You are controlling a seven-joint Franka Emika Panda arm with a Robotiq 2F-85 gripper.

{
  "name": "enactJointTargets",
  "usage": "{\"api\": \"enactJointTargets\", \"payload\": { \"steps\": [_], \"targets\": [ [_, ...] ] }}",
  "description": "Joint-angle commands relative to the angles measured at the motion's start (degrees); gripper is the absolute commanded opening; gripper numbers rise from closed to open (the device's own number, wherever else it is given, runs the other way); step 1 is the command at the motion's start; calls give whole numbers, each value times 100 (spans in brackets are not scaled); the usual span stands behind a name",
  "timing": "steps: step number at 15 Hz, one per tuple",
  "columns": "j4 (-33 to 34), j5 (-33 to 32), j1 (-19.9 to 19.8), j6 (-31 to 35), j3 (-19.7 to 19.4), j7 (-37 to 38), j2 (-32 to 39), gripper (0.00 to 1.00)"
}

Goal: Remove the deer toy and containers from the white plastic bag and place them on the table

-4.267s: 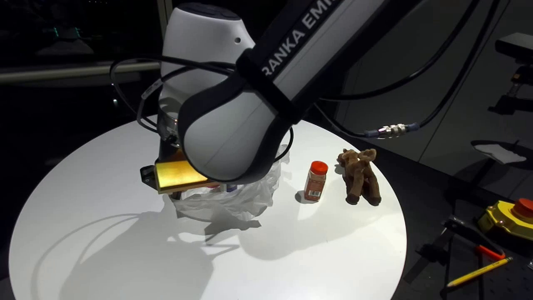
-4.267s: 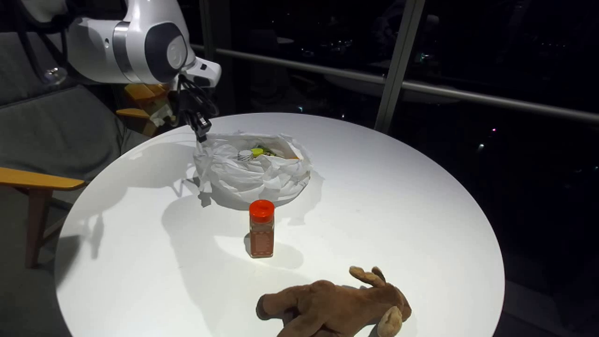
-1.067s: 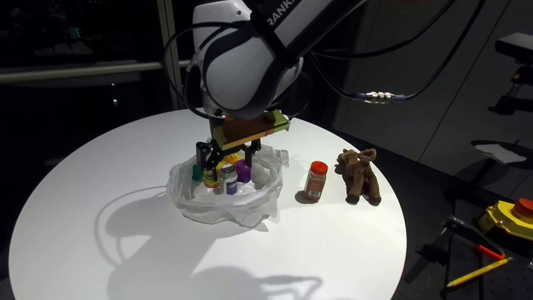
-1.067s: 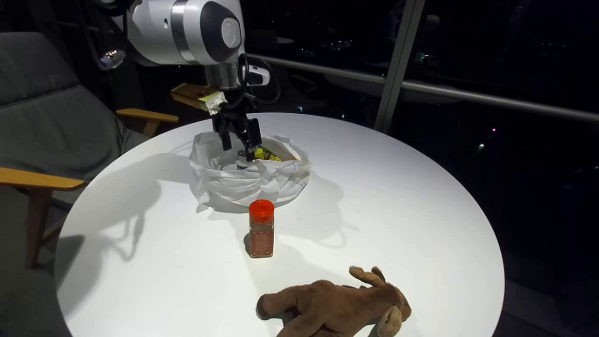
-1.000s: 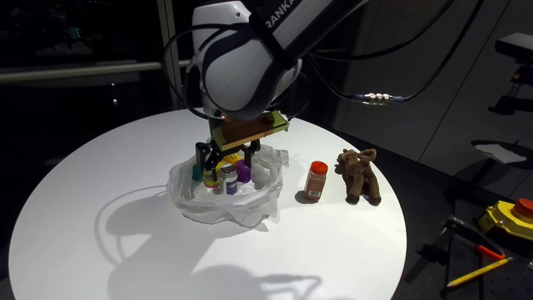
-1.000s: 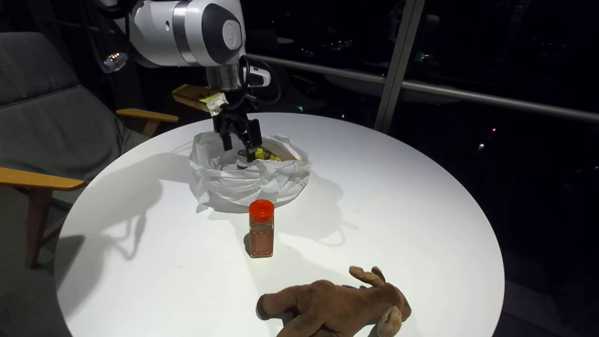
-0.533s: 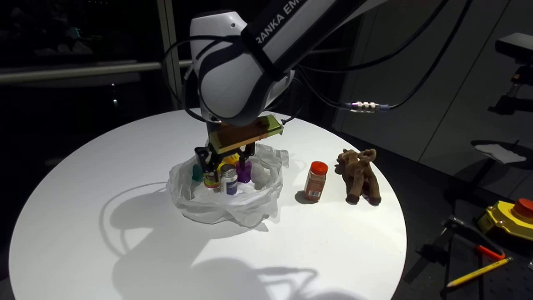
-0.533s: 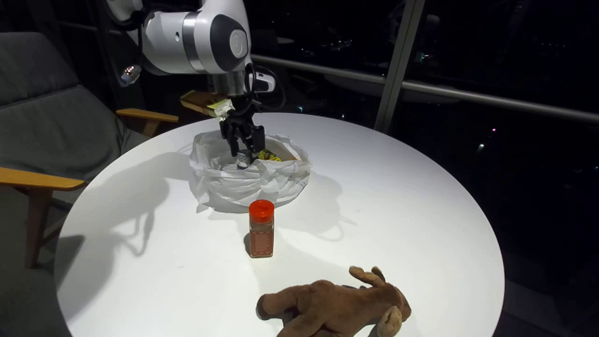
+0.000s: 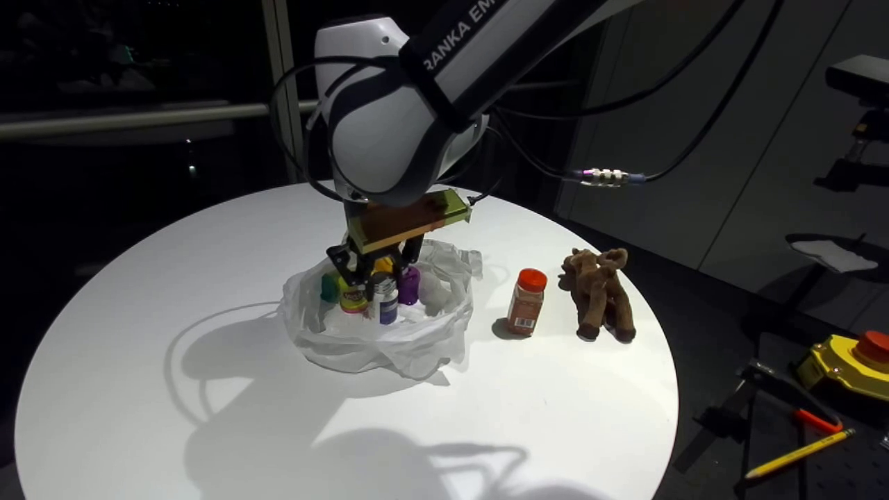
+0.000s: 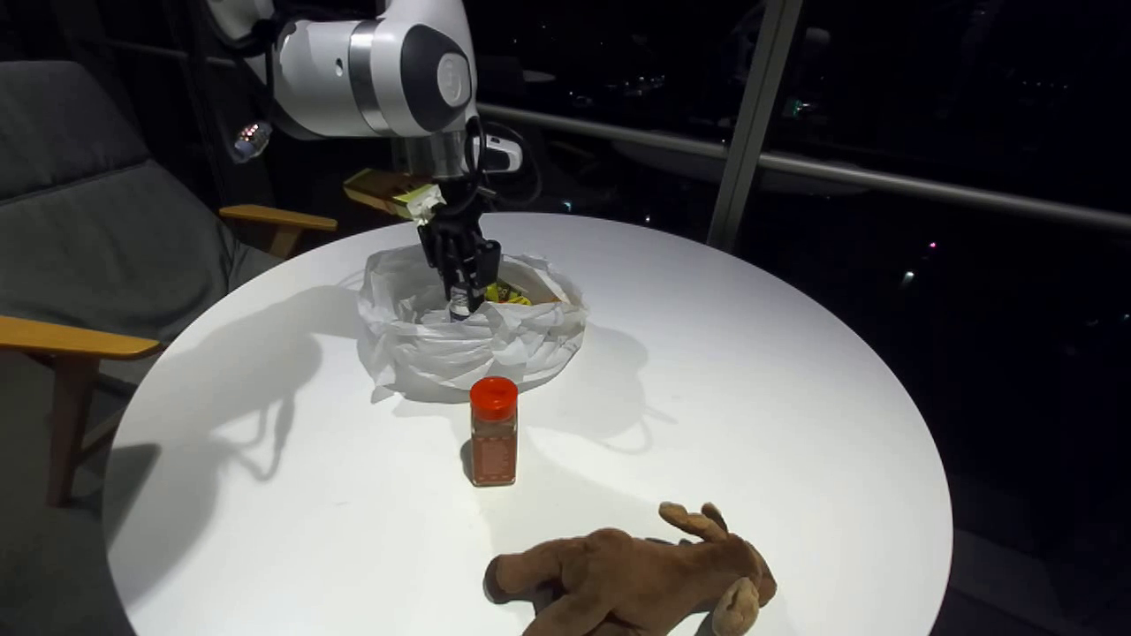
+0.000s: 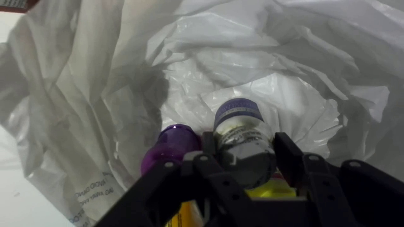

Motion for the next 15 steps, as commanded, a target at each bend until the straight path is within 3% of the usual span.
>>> {"api": "enactJointTargets", "payload": {
  "steps": [1,6,10,13,15],
  "targets": [
    [-374,-198,340,-89,-261,502,-574,25],
    [-1159,-704,949,-430,-335,1550,-1633,25],
    [-1414,-725,1084,-1109,375,1697,-2231,25],
    [-1204,-588,1063,-1359,906,1566,-2011,25],
    [-1141,-826,1158,-1191,1015,1693,-1731,25]
  ]
}}
